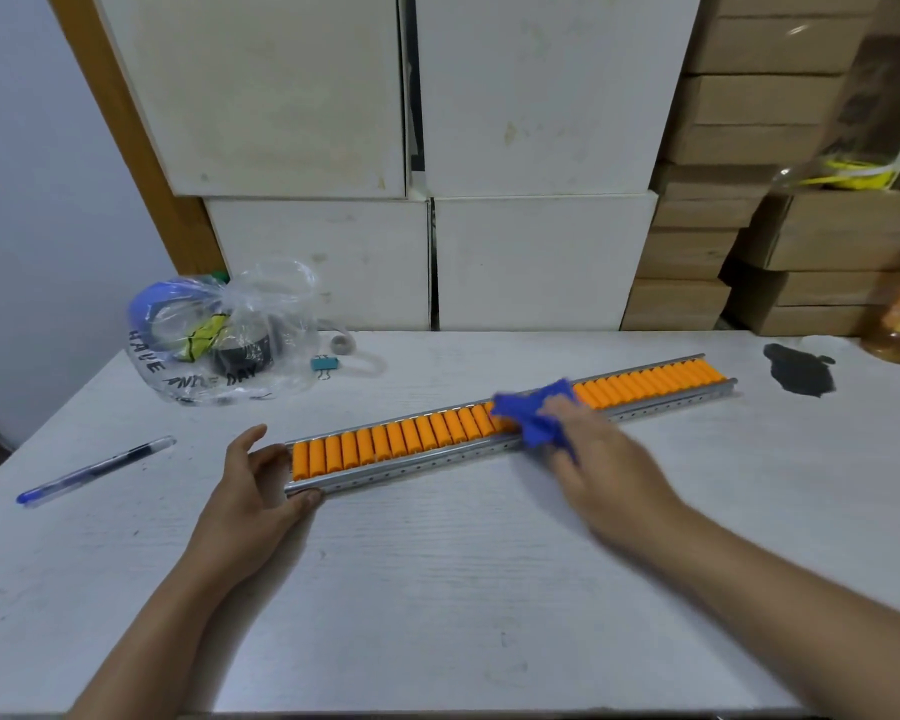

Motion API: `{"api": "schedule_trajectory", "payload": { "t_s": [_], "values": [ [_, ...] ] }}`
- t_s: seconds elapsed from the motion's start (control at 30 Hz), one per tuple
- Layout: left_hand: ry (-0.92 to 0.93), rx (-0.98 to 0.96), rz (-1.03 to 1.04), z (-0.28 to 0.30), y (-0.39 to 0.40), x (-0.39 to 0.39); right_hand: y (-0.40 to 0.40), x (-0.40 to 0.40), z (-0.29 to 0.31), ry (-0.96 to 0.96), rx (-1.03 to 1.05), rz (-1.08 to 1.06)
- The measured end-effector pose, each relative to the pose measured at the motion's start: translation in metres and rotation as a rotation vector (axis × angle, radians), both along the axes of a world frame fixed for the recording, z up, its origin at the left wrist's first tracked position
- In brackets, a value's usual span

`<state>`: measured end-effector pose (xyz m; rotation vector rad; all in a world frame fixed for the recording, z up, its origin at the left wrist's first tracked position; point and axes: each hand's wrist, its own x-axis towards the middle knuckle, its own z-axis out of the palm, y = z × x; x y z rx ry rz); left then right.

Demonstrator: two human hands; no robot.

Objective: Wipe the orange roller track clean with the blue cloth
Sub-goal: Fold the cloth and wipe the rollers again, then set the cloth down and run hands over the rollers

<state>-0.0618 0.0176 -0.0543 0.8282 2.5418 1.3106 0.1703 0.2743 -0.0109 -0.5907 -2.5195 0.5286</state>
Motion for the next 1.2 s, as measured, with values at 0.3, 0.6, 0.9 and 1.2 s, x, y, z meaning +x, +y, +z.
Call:
{"api": "schedule_trajectory", "payload": {
  "t_s": [0.3, 0.6, 0.9, 1.2],
  "values": [
    [-0.002, -0.004, 0.009, -0.001, -0.001, 0.000, -0.085, 0.019, -0.032, -0.444, 0.056, 0.516],
    [-0.029, 0.005, 0.018, -0.001, -0.001, 0.000, -0.113, -0.022, 0.011, -0.039, -0.108, 0.490],
    [-0.069, -0.013, 0.010, 0.003, -0.003, 0.002, -0.144, -0.157, -0.017, -0.172, 0.116, 0.559],
    [-0.061, 0.019, 0.035, -0.001, -0.002, -0.001, -0.110, -0.143, -0.028, -0.243, 0.201, 0.488]
  ]
}}
